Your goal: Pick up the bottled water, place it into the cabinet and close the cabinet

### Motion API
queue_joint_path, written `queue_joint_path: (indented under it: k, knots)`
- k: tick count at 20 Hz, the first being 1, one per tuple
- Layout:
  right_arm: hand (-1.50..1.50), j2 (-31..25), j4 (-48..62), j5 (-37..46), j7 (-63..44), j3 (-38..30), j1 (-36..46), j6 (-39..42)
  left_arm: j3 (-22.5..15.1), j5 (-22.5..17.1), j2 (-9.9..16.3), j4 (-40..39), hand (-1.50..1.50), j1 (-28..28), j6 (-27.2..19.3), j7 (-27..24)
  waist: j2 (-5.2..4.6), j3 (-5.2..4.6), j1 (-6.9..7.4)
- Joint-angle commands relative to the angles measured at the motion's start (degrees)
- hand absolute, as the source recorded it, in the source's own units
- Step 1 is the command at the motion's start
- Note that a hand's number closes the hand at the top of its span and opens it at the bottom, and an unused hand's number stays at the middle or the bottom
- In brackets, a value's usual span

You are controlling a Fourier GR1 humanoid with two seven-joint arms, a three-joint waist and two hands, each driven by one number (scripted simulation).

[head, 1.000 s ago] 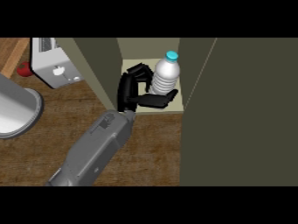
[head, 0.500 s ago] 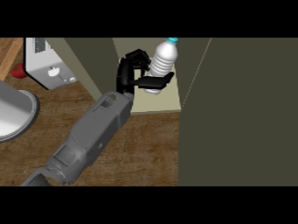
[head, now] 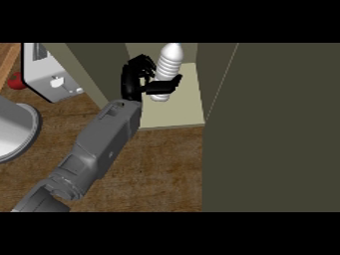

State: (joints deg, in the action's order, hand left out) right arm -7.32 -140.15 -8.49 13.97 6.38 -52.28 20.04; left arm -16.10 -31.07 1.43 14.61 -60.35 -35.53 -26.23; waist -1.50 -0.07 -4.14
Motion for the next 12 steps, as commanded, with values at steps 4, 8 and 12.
queue_joint_path:
  k: [4,8,12]
  knots:
    - [-1.5,-0.5,-3.5,-5.3,-0.4,-1.6,-1.7,1.4,0.5,2.1,1.9,-6.7,-1.5,-5.0,-2.2,-1.4,-0.27,0.02,-1.36]
    - [-1.5,-0.5,-2.7,-4.3,1.0,-1.0,-2.5,2.8,0.0,3.6,2.0,-8.6,-1.5,-5.4,-4.7,-4.6,-0.22,0.01,-1.74]
    - [-1.5,-0.9,-1.8,-4.1,0.3,-1.5,0.1,2.8,-0.1,4.2,2.8,-10.6,-1.5,-7.7,-6.0,-3.9,-0.94,-0.01,-1.96]
